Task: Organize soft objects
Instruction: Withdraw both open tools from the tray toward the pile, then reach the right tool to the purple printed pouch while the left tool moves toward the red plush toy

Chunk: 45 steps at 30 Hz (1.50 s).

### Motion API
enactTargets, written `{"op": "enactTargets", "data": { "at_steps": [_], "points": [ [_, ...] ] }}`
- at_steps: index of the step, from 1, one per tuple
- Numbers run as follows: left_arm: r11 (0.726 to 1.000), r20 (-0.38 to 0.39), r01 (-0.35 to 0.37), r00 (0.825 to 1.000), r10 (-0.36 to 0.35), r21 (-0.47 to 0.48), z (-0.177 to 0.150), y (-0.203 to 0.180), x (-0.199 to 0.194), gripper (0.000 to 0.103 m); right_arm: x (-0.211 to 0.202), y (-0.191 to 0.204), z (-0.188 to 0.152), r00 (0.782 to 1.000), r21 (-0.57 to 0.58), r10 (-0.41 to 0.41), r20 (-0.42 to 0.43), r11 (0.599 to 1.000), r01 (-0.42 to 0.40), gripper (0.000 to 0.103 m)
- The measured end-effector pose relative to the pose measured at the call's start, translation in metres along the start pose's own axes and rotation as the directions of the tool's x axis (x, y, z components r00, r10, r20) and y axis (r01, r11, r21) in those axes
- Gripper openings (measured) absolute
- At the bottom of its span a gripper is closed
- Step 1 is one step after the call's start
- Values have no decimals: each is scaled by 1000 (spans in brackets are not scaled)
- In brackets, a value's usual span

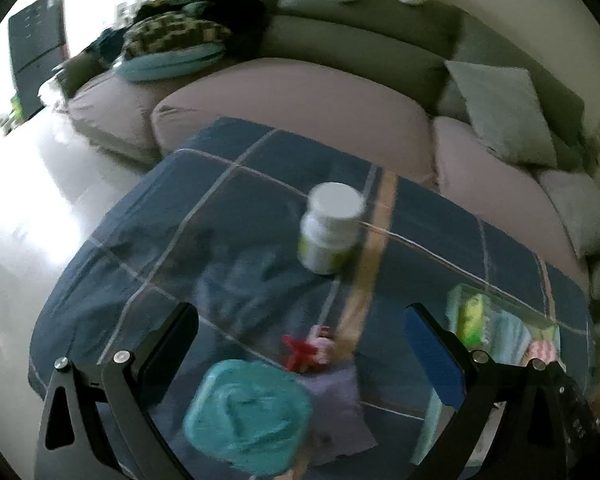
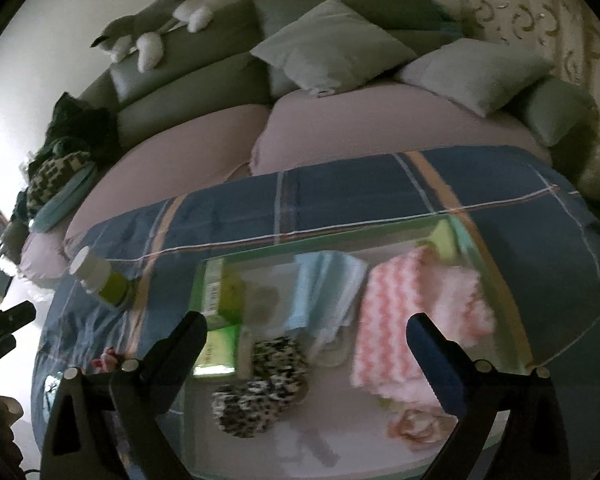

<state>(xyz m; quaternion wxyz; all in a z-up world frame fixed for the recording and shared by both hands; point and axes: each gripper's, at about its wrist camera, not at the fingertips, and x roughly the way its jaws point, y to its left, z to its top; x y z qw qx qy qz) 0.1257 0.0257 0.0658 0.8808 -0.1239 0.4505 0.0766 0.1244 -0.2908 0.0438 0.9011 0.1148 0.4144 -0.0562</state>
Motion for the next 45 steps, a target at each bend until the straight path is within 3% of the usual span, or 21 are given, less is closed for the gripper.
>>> {"op": "enactTargets", "data": {
  "at_steps": [8,15,19,25,38,45],
  "points": [
    [991,-33,-74,997,71,-113,0,47,8,102,8,41,-7,996,-72,83,-38,994,-85,101],
    [993,-132,-90,988,80,-73,-9,50,31,102,24,81,-22,983,-169,139,-120,973,-159,101],
    [990,-148,-96,986,80,-99,-11,61,36,102,31,103,-32,972,-224,159,-172,955,-195,101],
    [975,-189,-166,972,137,-148,-15,81,49,102,39,126,-48,959,-285,168,-229,930,-231,101],
    [966,-269,-194,952,144,-169,-24,99,78,102,50,152,-69,939,-348,158,-305,899,-264,101],
    [960,-276,-204,950,146,-191,-26,108,82,102,61,164,-83,919,-384,147,-366,876,-293,101]
  ]
}}
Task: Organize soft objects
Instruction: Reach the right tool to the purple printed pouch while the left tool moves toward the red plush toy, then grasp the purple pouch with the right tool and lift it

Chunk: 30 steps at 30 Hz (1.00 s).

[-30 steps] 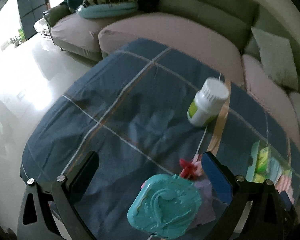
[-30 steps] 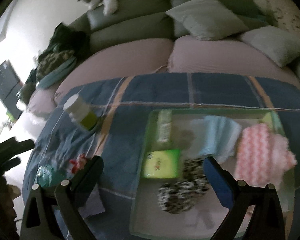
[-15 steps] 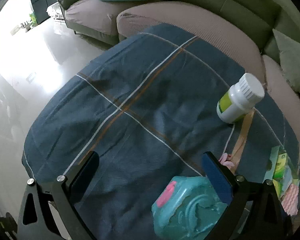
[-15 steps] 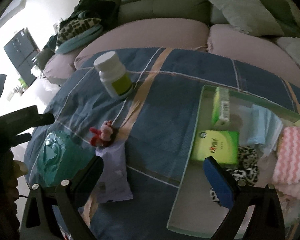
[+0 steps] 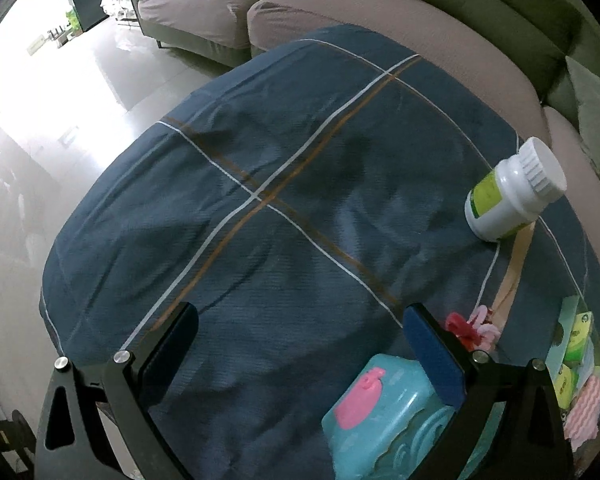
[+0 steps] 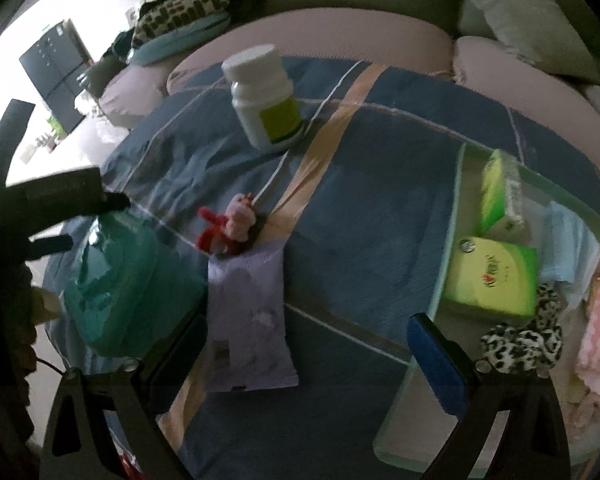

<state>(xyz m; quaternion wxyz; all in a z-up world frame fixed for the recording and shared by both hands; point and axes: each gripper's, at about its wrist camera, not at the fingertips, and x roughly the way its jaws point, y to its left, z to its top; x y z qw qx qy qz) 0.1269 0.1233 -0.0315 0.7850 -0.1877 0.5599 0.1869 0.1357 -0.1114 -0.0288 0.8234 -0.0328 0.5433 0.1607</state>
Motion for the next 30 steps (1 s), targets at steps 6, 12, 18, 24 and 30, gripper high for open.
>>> {"op": "enactTargets", "data": {
  "at_steps": [6,12,18,24,30],
  "points": [
    [1000,-2,7,1000,-7,-16,2,6,4,102,12,13,-5,999,-55,7,-45,998,-9,101],
    [1000,0,8,1000,-8,-20,6,13,4,102,25,27,-9,998,-95,-5,-68,995,-1,101],
    [1000,2,10,1000,-10,-21,6,14,2,102,35,31,-12,997,-113,-16,-74,994,7,93],
    [1000,7,-1,1000,1,-17,3,10,0,102,31,24,-11,998,-85,7,-56,996,-12,74],
    [1000,13,-9,1000,9,0,2,2,-3,102,27,14,-10,998,-50,41,-45,998,-43,65]
  ]
}}
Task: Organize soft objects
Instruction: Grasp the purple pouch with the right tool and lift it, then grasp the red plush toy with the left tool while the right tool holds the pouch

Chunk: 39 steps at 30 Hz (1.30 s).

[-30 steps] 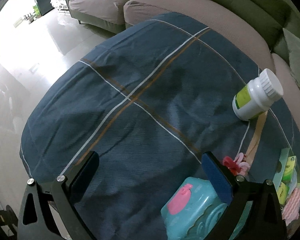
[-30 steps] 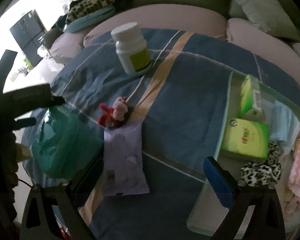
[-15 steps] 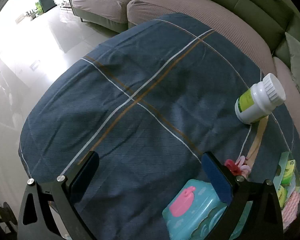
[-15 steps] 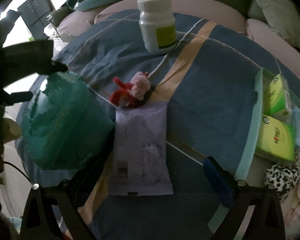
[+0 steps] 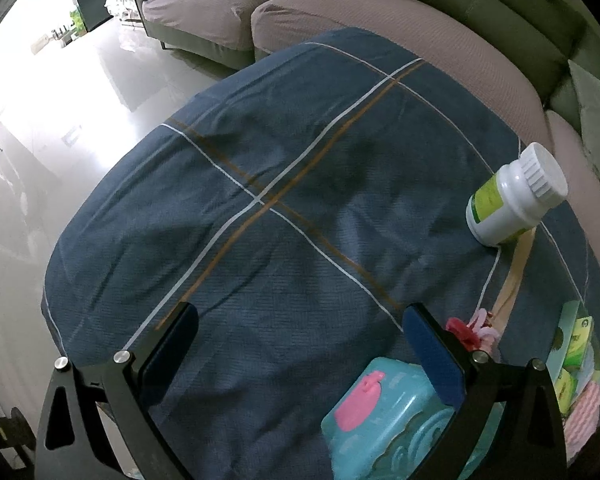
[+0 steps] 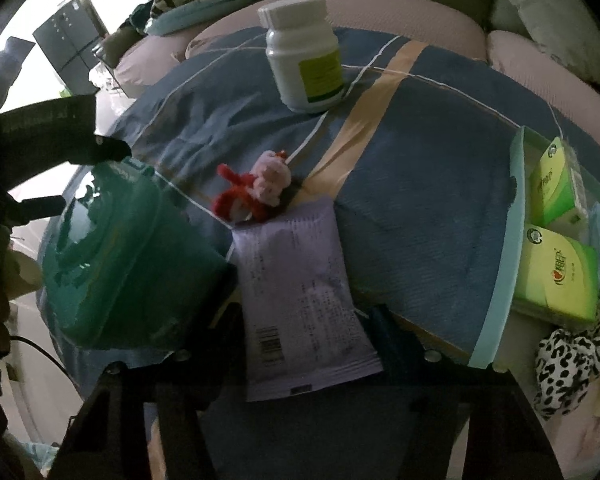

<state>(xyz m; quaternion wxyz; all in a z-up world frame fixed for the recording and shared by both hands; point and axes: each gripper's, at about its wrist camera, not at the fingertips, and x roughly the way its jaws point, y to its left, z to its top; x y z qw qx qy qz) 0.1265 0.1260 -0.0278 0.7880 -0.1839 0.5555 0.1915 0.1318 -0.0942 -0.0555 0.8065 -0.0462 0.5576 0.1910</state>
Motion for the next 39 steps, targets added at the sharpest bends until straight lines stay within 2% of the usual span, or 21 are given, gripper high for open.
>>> {"op": "enactTargets", "data": {
  "at_steps": [11,19,25,33,39],
  "points": [
    [1000,29,-8,1000,7,13,-3,-9,-10,102,-12,-14,2,999,43,23,29,999,-24,64],
    [999,54,13,998,-15,36,-4,-19,-22,102,-32,-35,6,996,94,29,89,995,-37,64],
    [996,71,30,997,-35,79,2,-42,-30,102,-52,-55,7,989,146,31,144,988,-52,64],
    [979,23,63,997,-68,192,2,-85,-27,102,-65,-78,5,984,201,12,178,978,-49,64],
    [945,-95,153,987,-130,291,11,-118,-13,102,-69,-86,6,981,226,9,195,973,-54,64]
  ]
}}
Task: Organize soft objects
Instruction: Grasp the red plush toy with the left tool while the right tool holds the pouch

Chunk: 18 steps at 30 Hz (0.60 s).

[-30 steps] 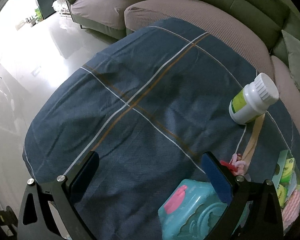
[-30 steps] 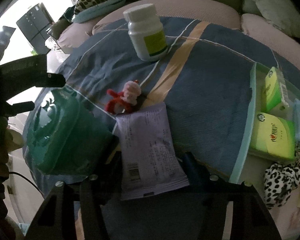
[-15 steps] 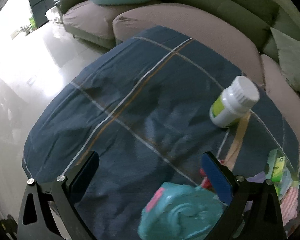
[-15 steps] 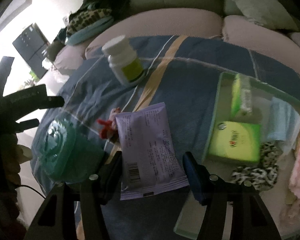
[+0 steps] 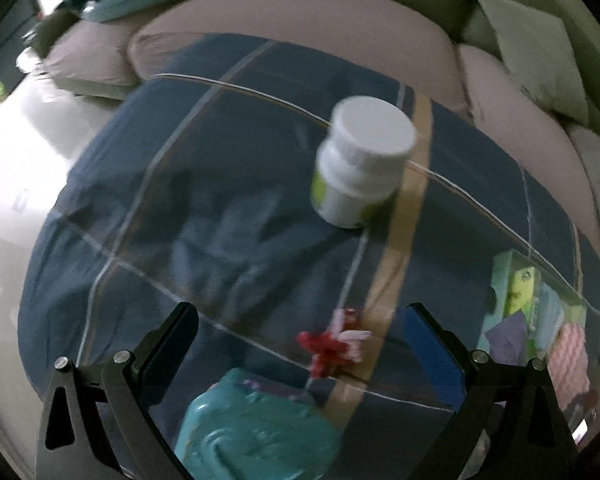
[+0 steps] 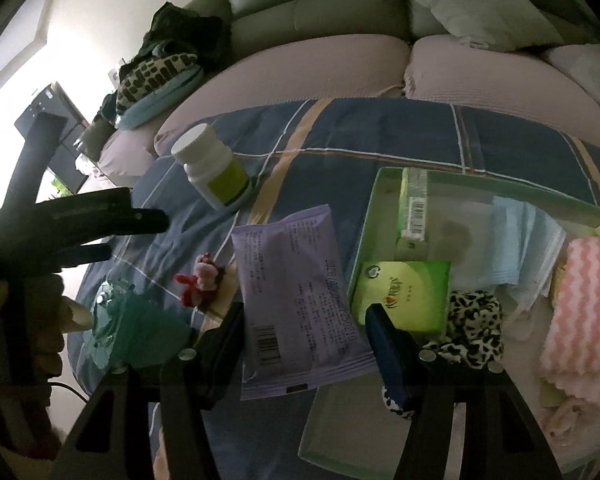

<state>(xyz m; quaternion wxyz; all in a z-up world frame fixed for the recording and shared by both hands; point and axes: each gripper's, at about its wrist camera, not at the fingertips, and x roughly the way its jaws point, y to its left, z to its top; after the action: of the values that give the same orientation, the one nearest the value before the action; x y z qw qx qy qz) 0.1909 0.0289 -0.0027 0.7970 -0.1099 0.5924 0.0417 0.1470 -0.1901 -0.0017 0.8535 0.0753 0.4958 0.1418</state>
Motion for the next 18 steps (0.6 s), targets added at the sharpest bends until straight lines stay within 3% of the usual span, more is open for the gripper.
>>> {"op": "enactTargets", "data": {
  "at_steps": [3,6,10,16,18],
  "points": [
    [999,-62,33,998,-30,33,10,-7,9,102,-2,-2,1,1000,13,-1,9,1000,1,64],
    [997,-111,5,994,4,83,15,-16,22,101,-5,-5,2,1000,21,-5,18,1000,5,64],
    [992,-192,3,981,22,130,15,-26,41,84,-10,-10,4,999,34,-5,34,999,4,64],
    [976,-280,-28,956,89,214,9,-41,65,83,-16,-18,5,999,60,-6,48,998,3,64],
    [973,-305,-26,948,97,231,7,-46,71,73,-17,-20,5,999,67,-5,51,998,2,64]
  ]
}}
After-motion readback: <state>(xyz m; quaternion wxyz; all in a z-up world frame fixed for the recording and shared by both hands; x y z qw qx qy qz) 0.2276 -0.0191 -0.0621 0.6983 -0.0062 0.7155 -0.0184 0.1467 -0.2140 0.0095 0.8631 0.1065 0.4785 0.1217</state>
